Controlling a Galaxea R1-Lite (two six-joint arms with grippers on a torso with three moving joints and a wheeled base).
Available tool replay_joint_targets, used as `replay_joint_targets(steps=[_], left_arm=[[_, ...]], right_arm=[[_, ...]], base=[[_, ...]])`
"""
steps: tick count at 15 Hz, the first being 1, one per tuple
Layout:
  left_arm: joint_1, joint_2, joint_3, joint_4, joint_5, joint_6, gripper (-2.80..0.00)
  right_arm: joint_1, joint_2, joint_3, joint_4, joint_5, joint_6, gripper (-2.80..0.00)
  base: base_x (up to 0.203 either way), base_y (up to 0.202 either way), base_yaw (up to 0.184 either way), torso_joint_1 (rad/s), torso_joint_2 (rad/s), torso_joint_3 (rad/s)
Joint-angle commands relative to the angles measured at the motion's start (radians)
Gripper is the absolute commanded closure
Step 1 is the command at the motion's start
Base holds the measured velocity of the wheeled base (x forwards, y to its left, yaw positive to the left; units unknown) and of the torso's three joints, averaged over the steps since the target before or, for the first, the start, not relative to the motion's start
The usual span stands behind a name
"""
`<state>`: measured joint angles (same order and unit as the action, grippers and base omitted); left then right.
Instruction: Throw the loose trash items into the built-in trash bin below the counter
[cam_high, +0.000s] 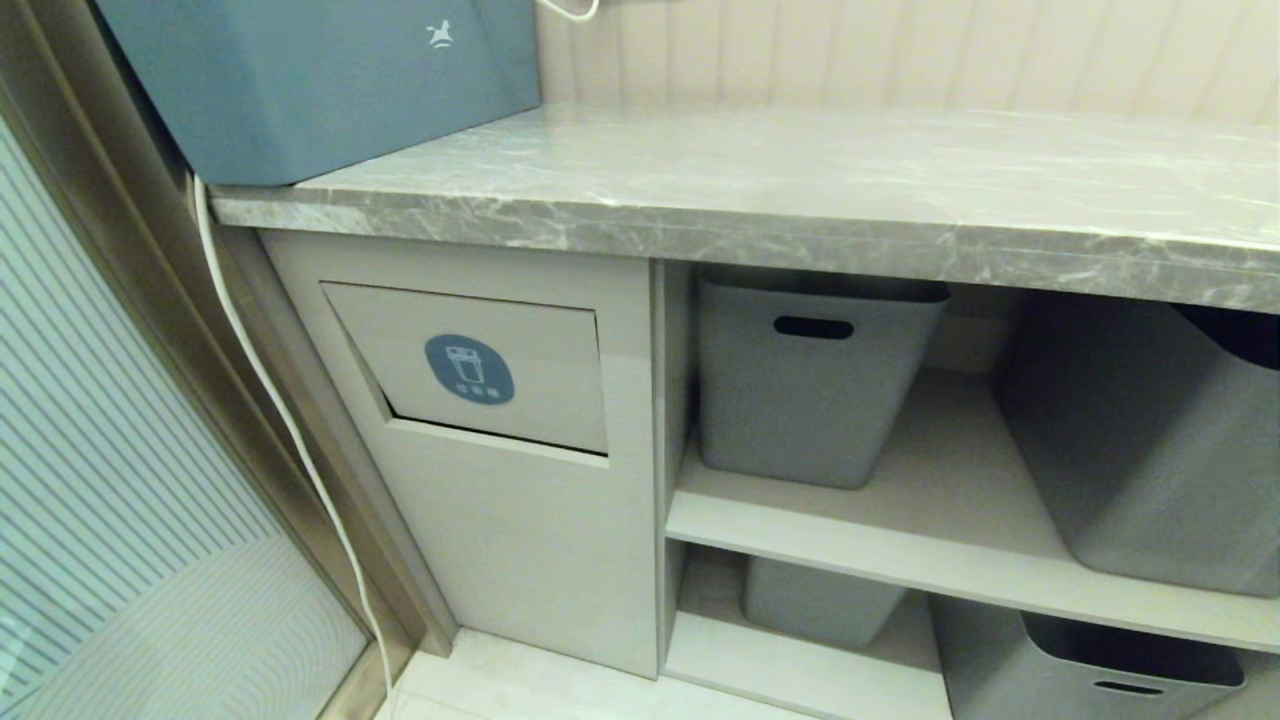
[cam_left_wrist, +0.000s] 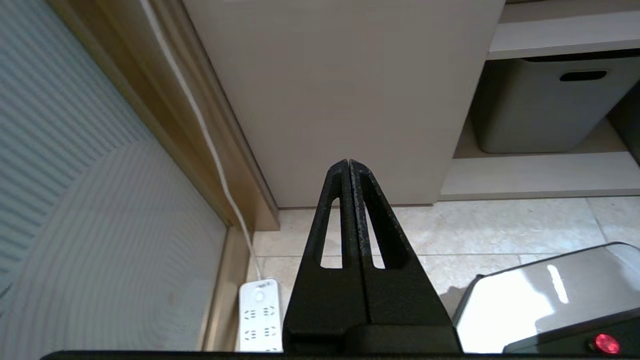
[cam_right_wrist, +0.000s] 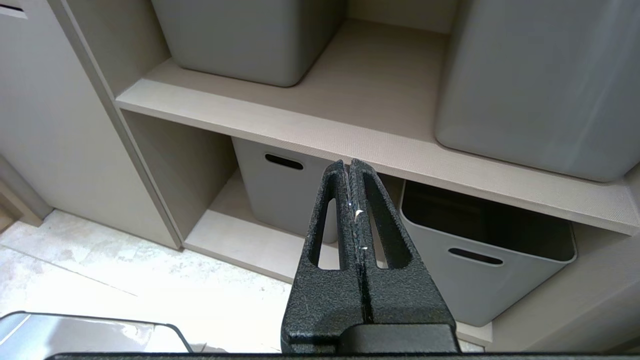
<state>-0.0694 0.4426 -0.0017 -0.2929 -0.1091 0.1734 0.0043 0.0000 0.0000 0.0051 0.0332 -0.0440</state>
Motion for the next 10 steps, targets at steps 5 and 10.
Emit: replay_joint_targets(steps=[5,10], left_arm=[[0.056,-0.374,0.002,0.203,0.028,0.011,0.0],[0.066,-0.443,0.002,0.293,0.065,0.006,0.0]], right_arm=[[0.0,-0.002,0.0,-0.001,0.001,0.0,0.0],[0.0,-0.002,0.0,0.0,0.001,0.0,0.0]], base=[[0.0,0.0,0.0,0.0,0.0,0.0],[0.0,0.0,0.0,0.0,0.0,0.0]])
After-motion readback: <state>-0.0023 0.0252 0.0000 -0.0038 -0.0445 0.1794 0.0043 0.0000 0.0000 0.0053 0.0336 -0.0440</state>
